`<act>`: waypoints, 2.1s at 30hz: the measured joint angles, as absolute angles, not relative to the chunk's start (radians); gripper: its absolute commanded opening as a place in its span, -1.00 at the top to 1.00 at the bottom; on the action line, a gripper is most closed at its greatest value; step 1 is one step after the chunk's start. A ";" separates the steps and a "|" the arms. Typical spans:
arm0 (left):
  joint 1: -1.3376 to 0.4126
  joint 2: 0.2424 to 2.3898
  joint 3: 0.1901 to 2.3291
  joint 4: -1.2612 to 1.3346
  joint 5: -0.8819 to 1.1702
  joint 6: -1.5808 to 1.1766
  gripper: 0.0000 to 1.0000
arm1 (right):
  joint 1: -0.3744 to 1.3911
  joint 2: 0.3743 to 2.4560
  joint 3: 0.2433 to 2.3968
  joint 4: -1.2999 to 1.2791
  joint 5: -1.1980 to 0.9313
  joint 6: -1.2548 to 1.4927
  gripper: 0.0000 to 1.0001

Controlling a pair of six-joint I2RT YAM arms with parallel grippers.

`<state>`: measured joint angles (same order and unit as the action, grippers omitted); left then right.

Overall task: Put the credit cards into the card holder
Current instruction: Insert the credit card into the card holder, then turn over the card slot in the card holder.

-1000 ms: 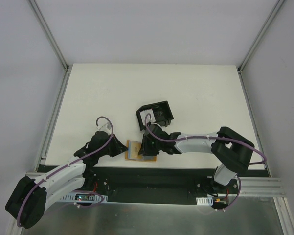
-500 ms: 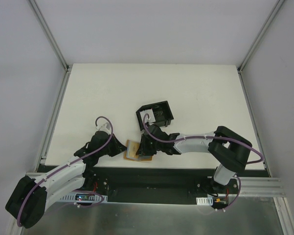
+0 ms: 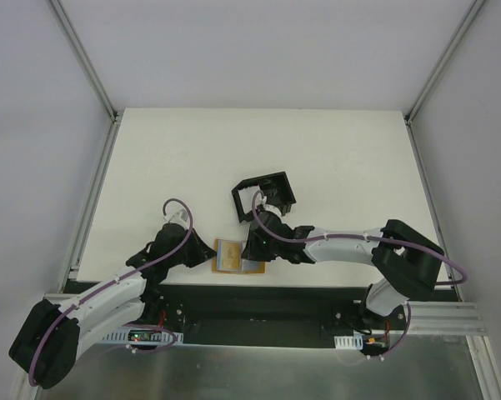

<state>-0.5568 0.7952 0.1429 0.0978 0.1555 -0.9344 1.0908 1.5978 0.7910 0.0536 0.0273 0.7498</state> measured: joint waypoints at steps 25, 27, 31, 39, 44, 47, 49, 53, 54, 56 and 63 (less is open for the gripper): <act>-0.557 0.745 0.143 0.082 0.194 -0.930 1.00 | 1.097 1.614 0.943 -0.282 0.223 0.609 0.36; -0.557 0.744 0.143 0.079 0.203 -0.929 1.00 | 1.107 1.570 0.937 -0.233 0.197 0.590 0.32; -0.557 0.735 0.143 0.070 0.210 -0.929 1.00 | 1.130 1.560 0.979 -0.148 0.144 0.564 0.28; -0.557 0.716 0.160 0.059 0.232 -0.929 1.00 | 1.146 1.686 1.022 -0.072 0.048 0.580 0.25; -0.557 0.699 0.202 0.026 0.234 -0.926 1.00 | 1.146 1.700 0.992 -0.070 0.048 0.595 0.31; -0.557 0.702 0.234 0.003 0.235 -0.921 1.00 | 1.144 1.646 0.934 -0.065 0.073 0.599 0.42; -0.557 0.723 0.263 -0.014 0.239 -0.911 1.00 | 1.140 1.602 0.899 -0.076 0.091 0.599 0.47; -0.569 0.793 0.326 -0.041 0.257 -0.889 1.00 | 1.125 1.552 0.875 -0.143 0.134 0.606 0.51; -0.581 0.817 0.345 -0.050 0.257 -0.880 1.00 | 1.121 1.547 0.868 -0.154 0.144 0.611 0.54; -0.606 0.859 0.376 -0.060 0.256 -0.870 1.00 | 1.116 1.539 0.846 -0.168 0.154 0.619 0.63; -0.767 1.065 0.529 -0.099 0.206 -0.825 1.00 | 1.112 1.562 0.826 -0.244 0.162 0.651 0.77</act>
